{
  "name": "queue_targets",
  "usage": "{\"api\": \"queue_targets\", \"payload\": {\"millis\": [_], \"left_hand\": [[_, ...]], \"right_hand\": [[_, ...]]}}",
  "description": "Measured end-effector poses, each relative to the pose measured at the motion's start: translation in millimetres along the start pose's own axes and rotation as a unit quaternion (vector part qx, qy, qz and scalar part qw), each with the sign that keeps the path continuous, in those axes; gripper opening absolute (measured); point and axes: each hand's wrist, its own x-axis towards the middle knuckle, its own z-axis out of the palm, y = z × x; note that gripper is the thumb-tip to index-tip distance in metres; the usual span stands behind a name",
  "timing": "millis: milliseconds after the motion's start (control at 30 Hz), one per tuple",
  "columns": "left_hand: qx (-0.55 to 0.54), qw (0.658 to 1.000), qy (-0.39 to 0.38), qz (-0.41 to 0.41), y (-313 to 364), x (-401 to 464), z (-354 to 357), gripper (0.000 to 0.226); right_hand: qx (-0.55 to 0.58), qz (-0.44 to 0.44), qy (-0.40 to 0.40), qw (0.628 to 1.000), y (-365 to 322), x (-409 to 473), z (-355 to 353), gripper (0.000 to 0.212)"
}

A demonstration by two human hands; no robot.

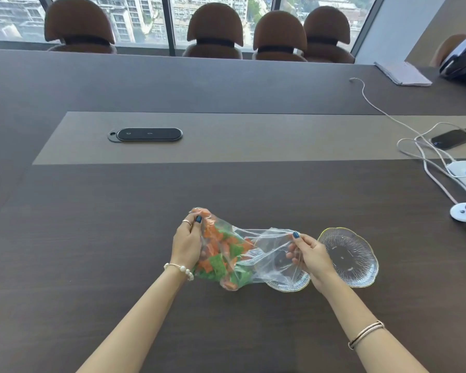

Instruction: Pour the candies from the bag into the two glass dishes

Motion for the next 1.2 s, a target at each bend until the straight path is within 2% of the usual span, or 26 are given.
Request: {"api": "queue_targets", "payload": {"millis": [300,633,867,1200], "left_hand": [[-0.019,1.0,0.003,0.023,44.7,-22.0,27.6,0.03],[-0.031,0.998,0.007,0.048,72.9,-35.8,38.4,0.027],[-0.022,0.997,0.05,0.055,66.6,-34.8,22.8,0.027],[-0.07,0.992,0.093,0.045,49.8,-29.7,-13.9,0.027]], "right_hand": [[0.075,0.028,0.01,0.997,-4.9,1.9,-21.0,0.015],[0.093,0.044,0.008,0.995,-8.2,3.8,-25.2,0.016],[0.08,0.02,-0.025,0.996,-20.6,-1.3,-18.0,0.017],[0.037,-0.017,-0.069,0.997,-46.9,-10.9,-0.4,0.022]]}}
